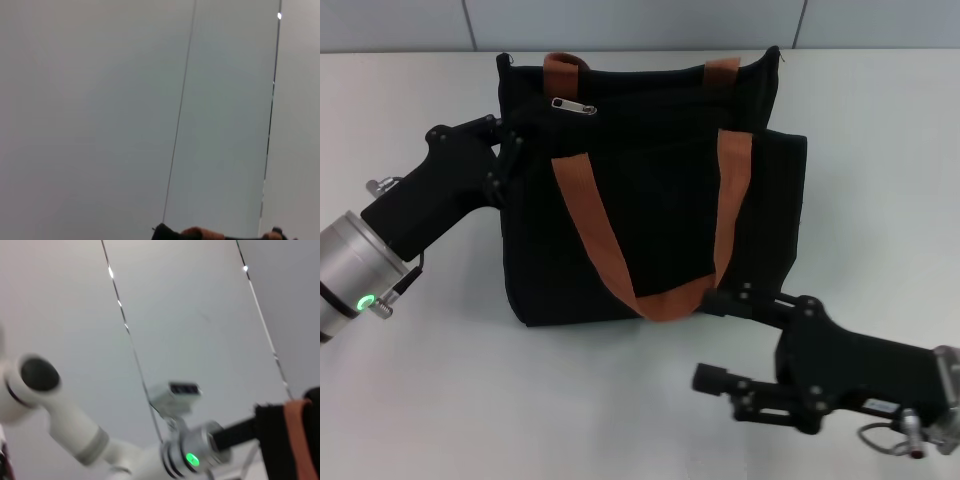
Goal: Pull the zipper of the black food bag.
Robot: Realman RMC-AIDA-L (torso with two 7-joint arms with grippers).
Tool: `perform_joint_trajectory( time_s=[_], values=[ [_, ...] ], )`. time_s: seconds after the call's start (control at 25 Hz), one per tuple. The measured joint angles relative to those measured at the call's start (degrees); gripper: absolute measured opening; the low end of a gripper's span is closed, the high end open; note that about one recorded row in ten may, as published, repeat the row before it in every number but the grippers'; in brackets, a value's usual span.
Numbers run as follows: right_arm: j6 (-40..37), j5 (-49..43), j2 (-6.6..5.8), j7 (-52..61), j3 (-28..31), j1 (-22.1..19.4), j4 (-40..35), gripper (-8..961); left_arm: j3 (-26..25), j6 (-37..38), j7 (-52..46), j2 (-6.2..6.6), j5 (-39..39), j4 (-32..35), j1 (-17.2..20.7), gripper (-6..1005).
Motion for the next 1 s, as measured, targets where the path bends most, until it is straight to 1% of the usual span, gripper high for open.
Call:
perform_joint_trajectory(
  time_s=[0.04, 0.16, 0.2, 0.24, 0.28, 0.32, 0.4, 0.48, 0.6, 0.64, 0.72, 0.84, 1.0],
  values=[
    [-2.9, 0.4, -0.09, 3.3, 0.6, -0.5, -1.4, 734, -0.1, -0.2, -2.3, 0.0, -0.1, 0.0, -0.5, 58],
    [-3.9, 0.7, -0.1, 5.5, 1.8, -0.8, -2.7, 732, -0.1, -0.9, -3.2, -0.02, -0.1, -0.1, -1.2, 17],
    [-4.0, 0.8, -0.11, 6.2, 2.5, -0.8, -3.3, 732, 0.0, -1.0, -3.7, -0.02, -0.2, -0.7, -2.0, 17],
    [-4.0, 0.8, -0.12, 6.5, 2.9, -0.8, -3.6, 731, 1.0, 1.9, -4.3, -0.01, 0.1, -1.6, -3.1, 17],
    [-4.0, 0.8, -0.12, 6.5, 2.9, -0.8, -3.6, 731, 1.0, 1.9, -4.3, -0.01, 0.1, -1.6, -3.1, 17],
    [-4.0, 0.8, -0.12, 6.5, 2.9, -0.7, -3.6, 730, 1.7, 4.5, -4.3, -0.01, 0.2, -1.9, -3.6, 17],
    [-3.9, 0.8, -0.06, 6.4, 3.0, -0.6, -3.6, 729, 2.3, 7.3, -3.8, -0.05, 0.2, -2.0, -3.9, 17],
    [-3.6, 0.8, 0.0, 6.3, 3.0, -0.5, -3.6, 728, 1.4, 7.1, -3.5, -0.06, 0.0, -2.0, -4.1, 17],
    [-3.5, 1.2, 0.0, 6.7, 3.7, -0.6, -3.6, 727, -0.7, 1.6, -4.7, 0.1, -0.3, -2.0, -4.1, 17],
    [-3.7, 1.7, -0.03, 7.5, 4.8, -0.7, -3.6, 726, -1.2, -0.1, -5.6, 0.13, -0.3, -2.0, -4.1, 17],
    [-3.9, 2.0, -0.05, 8.1, 5.6, -0.8, -3.6, 725, -1.5, -1.6, -7.1, 0.14, -0.3, -2.0, -4.1, 17],
    [-4.3, 2.3, -0.09, 9.1, 7.6, -0.7, -3.6, 724, -1.3, -0.6, -9.4, 0.06, -0.2, -2.3, -4.5, 18],
    [-3.9, 2.4, -0.11, 9.1, 8.0, 0.4, -3.7, 722, -0.7, 0.1, -10.9, -0.04, 0.3, -4.3, -7.4, 18]
  ],
)
